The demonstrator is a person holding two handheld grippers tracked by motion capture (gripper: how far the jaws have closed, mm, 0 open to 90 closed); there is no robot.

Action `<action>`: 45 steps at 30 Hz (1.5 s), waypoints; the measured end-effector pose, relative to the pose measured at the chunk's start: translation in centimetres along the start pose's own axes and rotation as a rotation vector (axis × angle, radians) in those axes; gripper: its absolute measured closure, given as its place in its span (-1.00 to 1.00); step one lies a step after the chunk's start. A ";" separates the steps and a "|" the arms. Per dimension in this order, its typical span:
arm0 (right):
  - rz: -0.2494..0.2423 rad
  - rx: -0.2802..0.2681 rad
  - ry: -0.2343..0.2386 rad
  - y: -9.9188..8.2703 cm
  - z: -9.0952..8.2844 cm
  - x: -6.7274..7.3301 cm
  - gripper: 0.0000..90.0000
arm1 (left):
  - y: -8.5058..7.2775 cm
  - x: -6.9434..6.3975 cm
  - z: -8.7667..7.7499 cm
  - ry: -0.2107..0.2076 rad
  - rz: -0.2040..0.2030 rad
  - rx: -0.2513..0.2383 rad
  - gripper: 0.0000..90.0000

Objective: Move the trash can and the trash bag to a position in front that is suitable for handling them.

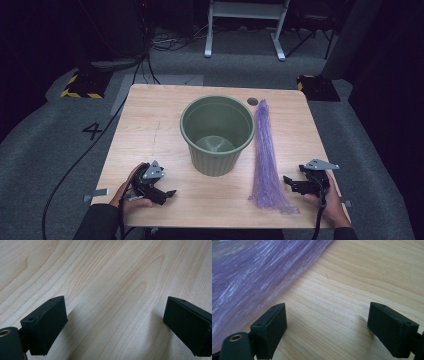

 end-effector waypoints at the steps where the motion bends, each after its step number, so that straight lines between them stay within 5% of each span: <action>1: 0.008 0.000 0.002 0.0 0.0 0.0 -0.64 | 0.0 0.0 0.0 0.001 0.000 0.000 -0.89; 16: 0.009 -0.052 0.020 0.2 -1.7 -0.1 -0.62 | 0.0 0.0 0.0 0.001 -0.003 -0.001 -0.89; 27: -0.075 -0.174 0.031 2.9 -5.1 1.3 -0.61 | 0.0 0.1 0.0 -0.003 0.001 0.000 -0.90; 45: -0.234 -0.235 0.086 8.5 -4.6 5.8 -0.47 | 0.0 0.1 0.0 -0.003 0.001 0.000 -0.90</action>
Point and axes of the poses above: each handheld gripper's, and its own axes: z roughly forward along the jaws, y roughly out of its top, x roughly to its left, the point moved 3 cm from there along z, roughly forward along the jaws, and after that the axes turned 12 degrees about x, right-handed, at the moved point
